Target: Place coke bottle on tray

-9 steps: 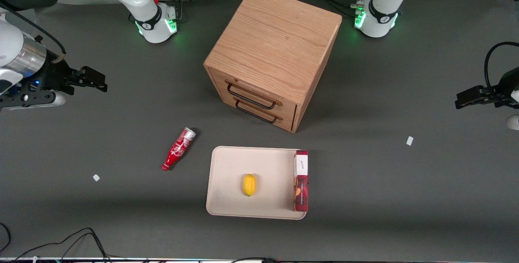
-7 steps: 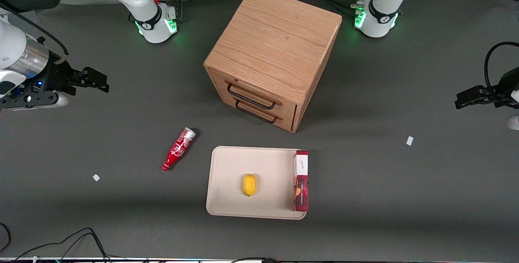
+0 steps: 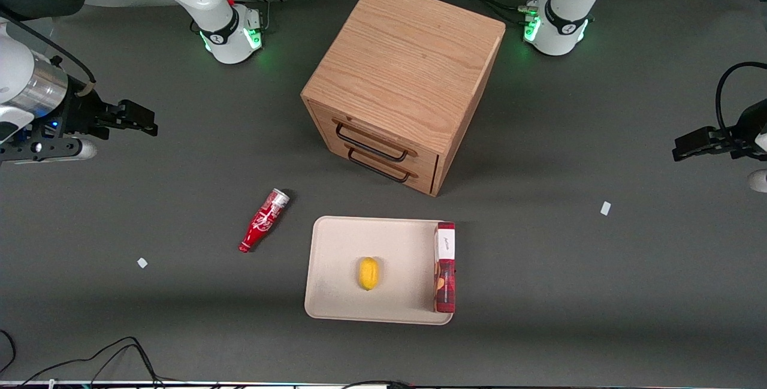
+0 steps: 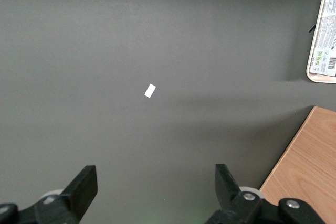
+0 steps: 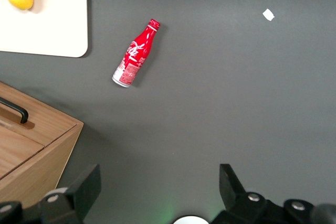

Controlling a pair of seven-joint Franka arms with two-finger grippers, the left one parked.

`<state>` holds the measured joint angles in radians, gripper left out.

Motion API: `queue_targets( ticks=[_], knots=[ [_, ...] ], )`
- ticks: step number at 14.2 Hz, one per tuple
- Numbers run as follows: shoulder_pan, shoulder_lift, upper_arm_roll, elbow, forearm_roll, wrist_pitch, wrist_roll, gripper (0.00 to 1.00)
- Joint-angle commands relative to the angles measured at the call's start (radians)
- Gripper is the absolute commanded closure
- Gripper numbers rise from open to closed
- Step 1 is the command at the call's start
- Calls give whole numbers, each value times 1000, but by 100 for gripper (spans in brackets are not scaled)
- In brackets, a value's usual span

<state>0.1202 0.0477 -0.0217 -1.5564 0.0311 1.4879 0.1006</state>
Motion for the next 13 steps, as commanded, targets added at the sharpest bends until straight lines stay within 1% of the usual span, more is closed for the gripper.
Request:
queue_targets(
  ticks=[1,4,6,10,13],
  knots=[
    [1,33,8,18,9,-26,69,0],
    [10,70,19,1,12,3,250,0],
    [10,69,46,-60,13,73,357,0],
    [12,72,104,-241,7,346,525,0],
    [12,125,141,-339,0,547,603,0]
  ],
)
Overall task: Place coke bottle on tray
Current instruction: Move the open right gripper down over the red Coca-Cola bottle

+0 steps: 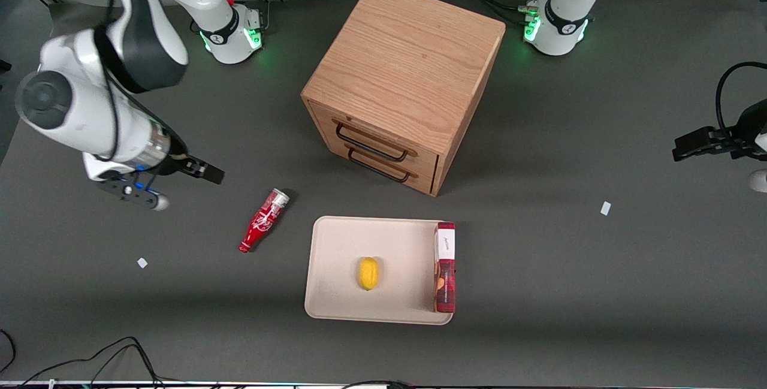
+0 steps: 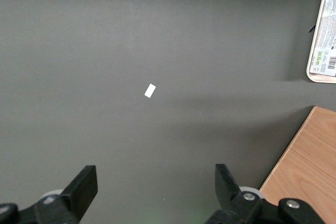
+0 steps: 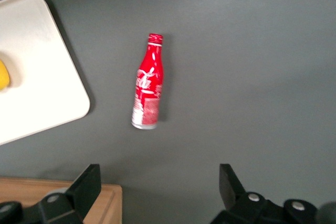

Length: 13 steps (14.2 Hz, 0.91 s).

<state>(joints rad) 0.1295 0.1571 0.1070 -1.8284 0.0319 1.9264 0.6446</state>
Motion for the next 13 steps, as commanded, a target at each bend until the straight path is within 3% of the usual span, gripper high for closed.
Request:
queue_targets(
  ticks=[1,6,8,13],
  knots=[
    [2,31,13,-106,-13,171,67,0],
    [16,76,13,-296,-69,480,206,0],
    [22,113,14,-308,-87,537,274,0],
    [38,223,13,-305,-216,652,460,0]
  ],
)
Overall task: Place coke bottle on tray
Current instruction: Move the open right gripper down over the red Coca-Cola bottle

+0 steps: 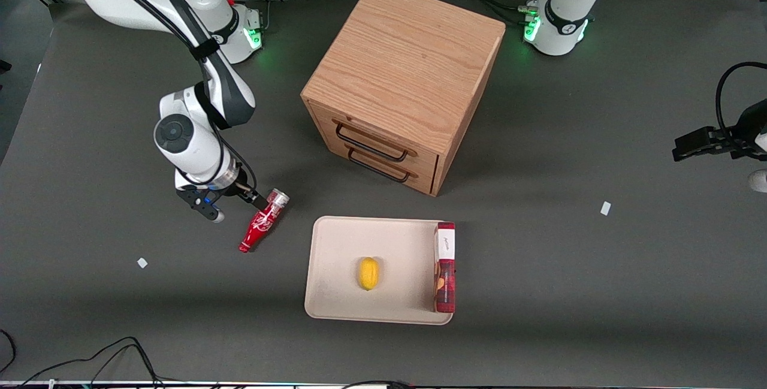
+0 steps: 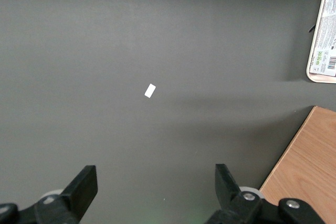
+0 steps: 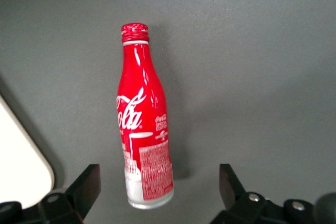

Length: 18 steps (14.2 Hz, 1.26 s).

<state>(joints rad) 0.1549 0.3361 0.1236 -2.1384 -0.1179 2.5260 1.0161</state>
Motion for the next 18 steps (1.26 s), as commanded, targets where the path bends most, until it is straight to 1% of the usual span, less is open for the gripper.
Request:
queue_targets(
  ticks=[1,5,10,18],
  knots=[
    [12,60,-4,6,-78,71,102,0],
    [14,127,-4,24,-89,141,130,0],
    [15,181,-5,75,-94,143,153,0],
    [18,208,-7,97,-111,143,167,0]
  ],
)
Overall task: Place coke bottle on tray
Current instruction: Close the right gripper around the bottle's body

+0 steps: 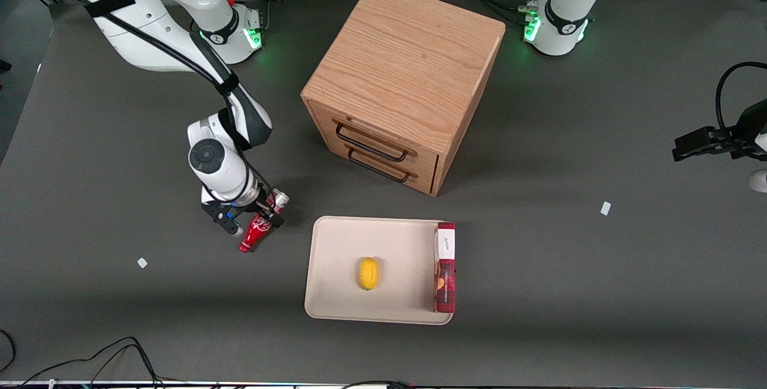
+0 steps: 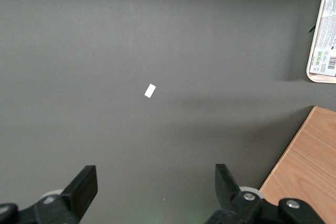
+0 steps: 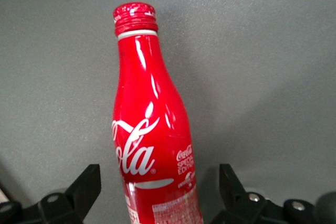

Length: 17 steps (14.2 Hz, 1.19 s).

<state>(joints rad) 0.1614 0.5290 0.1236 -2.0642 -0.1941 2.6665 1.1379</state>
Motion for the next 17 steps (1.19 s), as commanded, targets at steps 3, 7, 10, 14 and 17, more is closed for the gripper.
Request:
queue_targets(
  ticks=[3,7,10,14,17],
  knots=[
    [12,14,-7,22,-34,3,45,0],
    [12,6,-7,19,-39,3,52,99],
    [12,5,-7,19,-56,3,66,100],
    [12,5,-5,19,-56,3,66,100],
    [12,2,-5,19,-54,1,66,100]
  ],
)
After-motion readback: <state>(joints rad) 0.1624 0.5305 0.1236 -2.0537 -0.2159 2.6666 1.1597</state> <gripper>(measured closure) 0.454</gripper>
